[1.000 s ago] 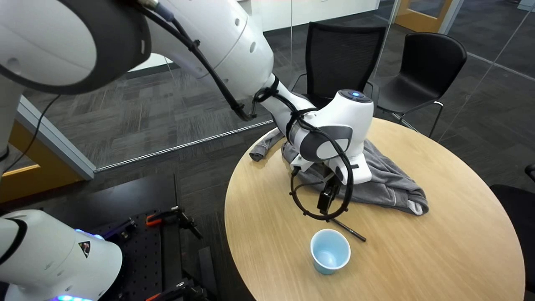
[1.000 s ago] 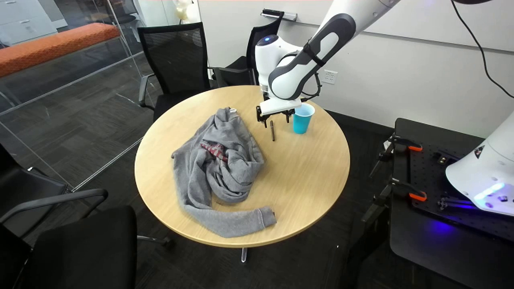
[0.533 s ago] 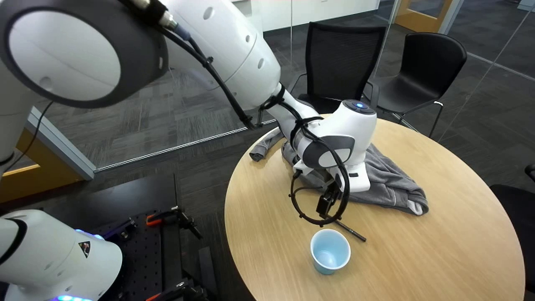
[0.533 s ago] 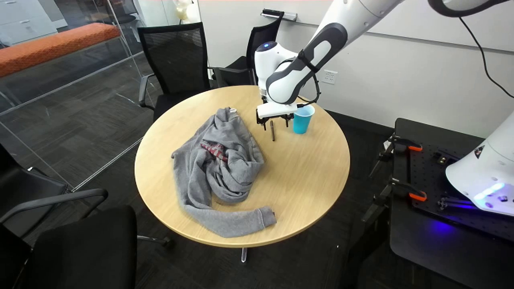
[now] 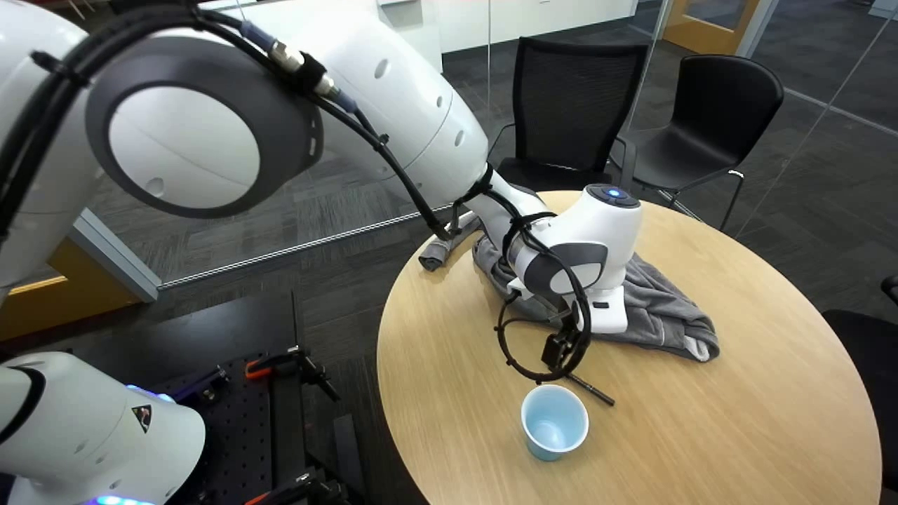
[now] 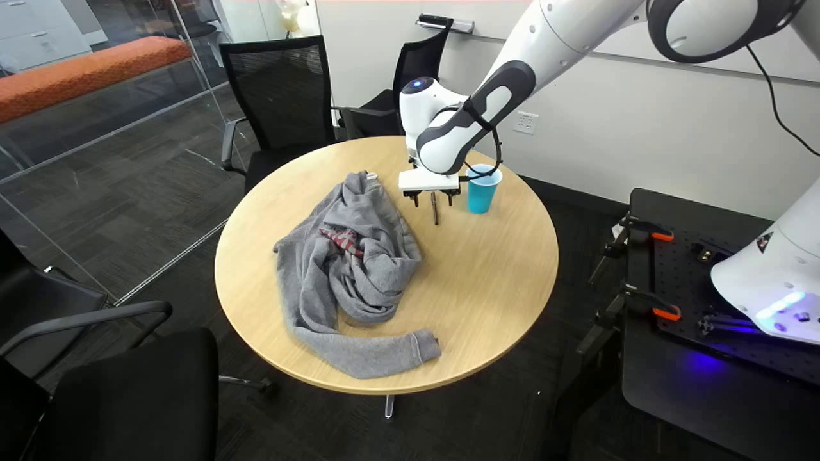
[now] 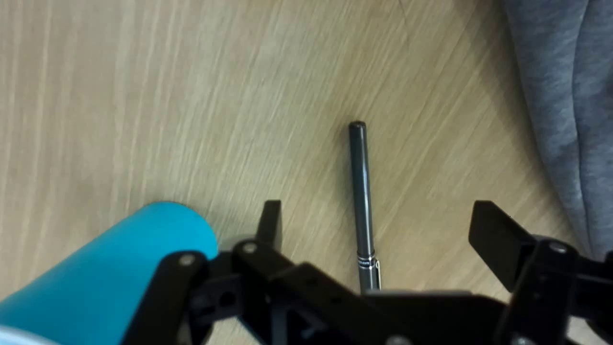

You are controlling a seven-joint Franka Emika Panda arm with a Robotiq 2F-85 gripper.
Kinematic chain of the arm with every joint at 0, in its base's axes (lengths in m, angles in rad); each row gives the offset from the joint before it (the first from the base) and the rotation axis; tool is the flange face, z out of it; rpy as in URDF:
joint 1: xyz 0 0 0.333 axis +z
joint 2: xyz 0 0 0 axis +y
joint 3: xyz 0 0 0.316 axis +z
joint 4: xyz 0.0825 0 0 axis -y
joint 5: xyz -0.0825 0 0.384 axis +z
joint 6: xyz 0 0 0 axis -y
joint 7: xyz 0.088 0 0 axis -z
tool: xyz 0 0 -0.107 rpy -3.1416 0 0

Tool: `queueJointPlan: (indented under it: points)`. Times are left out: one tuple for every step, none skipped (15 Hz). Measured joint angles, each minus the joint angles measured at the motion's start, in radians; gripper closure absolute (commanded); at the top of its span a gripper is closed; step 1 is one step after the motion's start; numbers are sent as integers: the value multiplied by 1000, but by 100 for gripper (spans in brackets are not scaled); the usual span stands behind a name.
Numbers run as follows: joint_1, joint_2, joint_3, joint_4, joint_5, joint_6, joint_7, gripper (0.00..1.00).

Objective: Put the pen in the cup

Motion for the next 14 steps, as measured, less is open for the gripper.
queueJointPlan:
  points:
    - [-2, 7, -5, 9, 1, 1, 14, 0]
    - [-7, 11, -7, 13, 2, 4, 25, 0]
    - [-14, 12, -8, 14, 5, 8, 29, 0]
    - [-22, 13, -9, 14, 6, 9, 35, 0]
    - [-30, 13, -9, 14, 6, 10, 40, 0]
    - [-37, 14, -9, 14, 6, 10, 42, 0]
    - [-42, 15, -9, 15, 6, 10, 42, 0]
    - [-46, 17, -9, 16, 6, 10, 42, 0]
    - [-49, 20, -9, 17, 6, 10, 42, 0]
    - [-50, 23, -9, 21, 6, 10, 42, 0]
    - [-51, 26, -9, 24, 6, 10, 42, 0]
    - [-51, 30, -9, 27, 6, 10, 42, 0]
    - [-51, 34, -8, 31, 6, 10, 42, 0]
    - [-51, 37, -7, 35, 6, 10, 42, 0]
